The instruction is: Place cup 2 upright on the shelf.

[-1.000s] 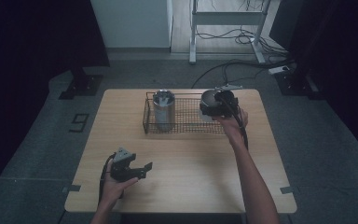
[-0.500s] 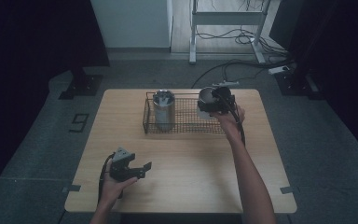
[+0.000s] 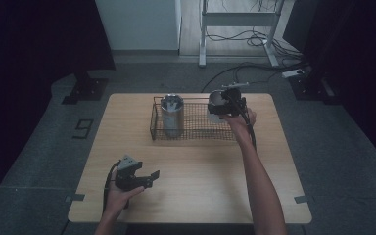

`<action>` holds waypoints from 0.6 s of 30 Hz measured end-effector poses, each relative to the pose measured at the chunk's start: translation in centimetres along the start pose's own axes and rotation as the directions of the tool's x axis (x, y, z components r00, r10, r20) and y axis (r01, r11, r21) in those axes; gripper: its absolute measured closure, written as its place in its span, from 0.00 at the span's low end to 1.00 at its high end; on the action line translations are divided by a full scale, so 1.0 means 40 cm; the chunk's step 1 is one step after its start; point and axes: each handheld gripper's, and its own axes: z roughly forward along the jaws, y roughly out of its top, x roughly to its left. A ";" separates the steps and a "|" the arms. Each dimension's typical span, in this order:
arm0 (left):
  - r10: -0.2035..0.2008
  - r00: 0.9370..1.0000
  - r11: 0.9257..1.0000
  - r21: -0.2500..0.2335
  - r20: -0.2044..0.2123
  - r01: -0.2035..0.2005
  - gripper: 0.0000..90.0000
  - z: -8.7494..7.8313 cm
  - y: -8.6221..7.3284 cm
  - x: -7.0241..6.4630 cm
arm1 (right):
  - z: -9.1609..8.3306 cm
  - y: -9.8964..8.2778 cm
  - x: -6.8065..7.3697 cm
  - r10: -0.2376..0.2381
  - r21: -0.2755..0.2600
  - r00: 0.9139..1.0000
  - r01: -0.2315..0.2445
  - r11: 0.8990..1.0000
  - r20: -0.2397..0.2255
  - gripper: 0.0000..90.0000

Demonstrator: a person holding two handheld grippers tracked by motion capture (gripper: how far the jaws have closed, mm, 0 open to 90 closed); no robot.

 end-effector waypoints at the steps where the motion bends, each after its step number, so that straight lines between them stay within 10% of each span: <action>1: 0.000 1.000 1.000 0.000 0.000 0.000 0.17 0.000 0.000 0.000 | 0.000 0.000 0.000 0.000 0.000 1.000 0.000 1.000 0.000 0.08; 18: 0.010 1.000 1.000 0.023 -0.011 -0.010 0.17 0.008 -0.005 0.003 | 0.085 -0.023 -0.038 0.021 0.066 1.000 -0.022 0.998 0.014 0.08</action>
